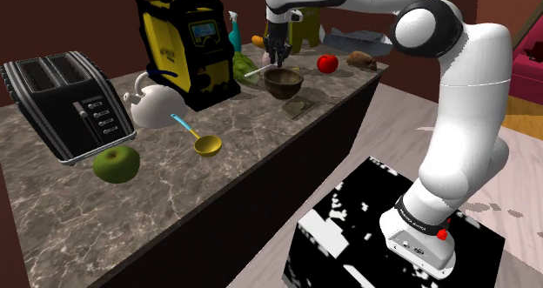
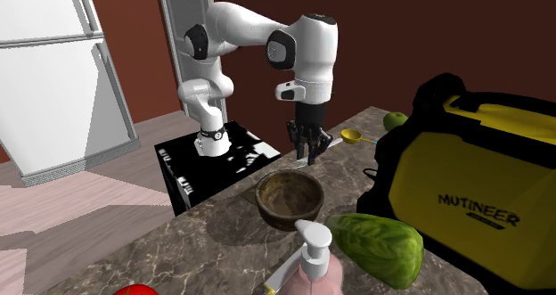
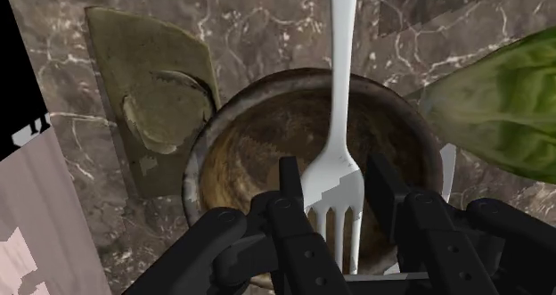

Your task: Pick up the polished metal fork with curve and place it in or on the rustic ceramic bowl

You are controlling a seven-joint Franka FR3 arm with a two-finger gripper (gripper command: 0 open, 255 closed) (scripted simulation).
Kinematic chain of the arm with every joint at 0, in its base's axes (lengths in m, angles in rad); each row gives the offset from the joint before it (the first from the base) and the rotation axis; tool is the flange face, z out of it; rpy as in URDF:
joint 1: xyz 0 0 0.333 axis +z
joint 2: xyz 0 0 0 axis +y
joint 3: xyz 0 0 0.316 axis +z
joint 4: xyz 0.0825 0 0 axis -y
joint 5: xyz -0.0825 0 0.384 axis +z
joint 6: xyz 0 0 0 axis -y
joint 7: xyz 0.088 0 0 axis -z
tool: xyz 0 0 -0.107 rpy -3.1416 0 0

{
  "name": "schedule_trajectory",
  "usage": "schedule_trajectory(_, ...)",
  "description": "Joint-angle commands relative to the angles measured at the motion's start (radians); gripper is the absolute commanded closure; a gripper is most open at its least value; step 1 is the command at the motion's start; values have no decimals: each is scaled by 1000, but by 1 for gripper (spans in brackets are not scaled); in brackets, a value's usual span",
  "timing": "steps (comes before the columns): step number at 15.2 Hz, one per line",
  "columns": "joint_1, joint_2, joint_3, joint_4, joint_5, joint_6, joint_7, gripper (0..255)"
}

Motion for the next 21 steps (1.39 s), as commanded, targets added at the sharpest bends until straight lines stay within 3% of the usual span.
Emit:
schedule_trajectory(1,-28,22,-12,44,2,-19,-45,255)
schedule_trajectory(5,-73,67,-30,117,5,-41,-115,255)
schedule_trajectory(18,-85,65,-33,-73,0,146,-98,255)
schedule_trajectory(21,-85,65,-33,-73,0,146,-98,255)
